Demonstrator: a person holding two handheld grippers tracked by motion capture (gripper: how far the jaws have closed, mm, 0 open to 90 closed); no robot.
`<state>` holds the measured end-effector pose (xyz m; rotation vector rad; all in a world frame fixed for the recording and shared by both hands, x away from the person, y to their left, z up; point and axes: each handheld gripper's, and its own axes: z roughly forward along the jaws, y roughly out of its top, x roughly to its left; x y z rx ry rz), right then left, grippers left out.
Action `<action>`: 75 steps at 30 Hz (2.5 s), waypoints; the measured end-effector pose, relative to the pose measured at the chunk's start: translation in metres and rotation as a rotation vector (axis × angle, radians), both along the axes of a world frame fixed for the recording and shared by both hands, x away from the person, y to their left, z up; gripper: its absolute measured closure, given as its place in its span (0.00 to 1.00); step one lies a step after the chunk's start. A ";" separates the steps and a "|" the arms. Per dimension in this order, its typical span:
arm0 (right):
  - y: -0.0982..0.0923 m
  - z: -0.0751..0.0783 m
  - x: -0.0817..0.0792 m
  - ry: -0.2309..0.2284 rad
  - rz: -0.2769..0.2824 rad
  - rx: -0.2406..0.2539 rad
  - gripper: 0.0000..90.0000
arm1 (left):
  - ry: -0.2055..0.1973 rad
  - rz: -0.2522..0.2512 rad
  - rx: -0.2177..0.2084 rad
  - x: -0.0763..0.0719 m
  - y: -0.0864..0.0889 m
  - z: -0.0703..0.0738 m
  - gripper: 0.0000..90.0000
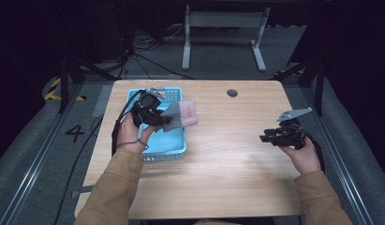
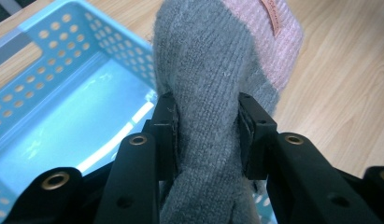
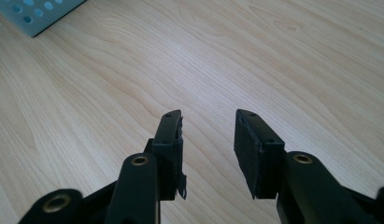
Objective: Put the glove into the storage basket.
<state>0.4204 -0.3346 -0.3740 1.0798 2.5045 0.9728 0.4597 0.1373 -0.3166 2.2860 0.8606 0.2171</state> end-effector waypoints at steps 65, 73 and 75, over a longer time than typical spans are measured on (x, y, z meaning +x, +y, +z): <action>-0.018 -0.002 -0.033 -0.008 -0.052 -0.015 0.66 | 0.227 0.090 0.218 0.088 0.019 -0.087 0.70; -0.013 0.000 -0.031 -0.014 -0.036 -0.013 0.66 | 0.232 0.096 0.225 0.093 0.017 -0.091 0.69; -0.013 0.000 -0.030 -0.017 -0.032 -0.014 0.66 | 0.232 0.096 0.232 0.095 0.015 -0.091 0.69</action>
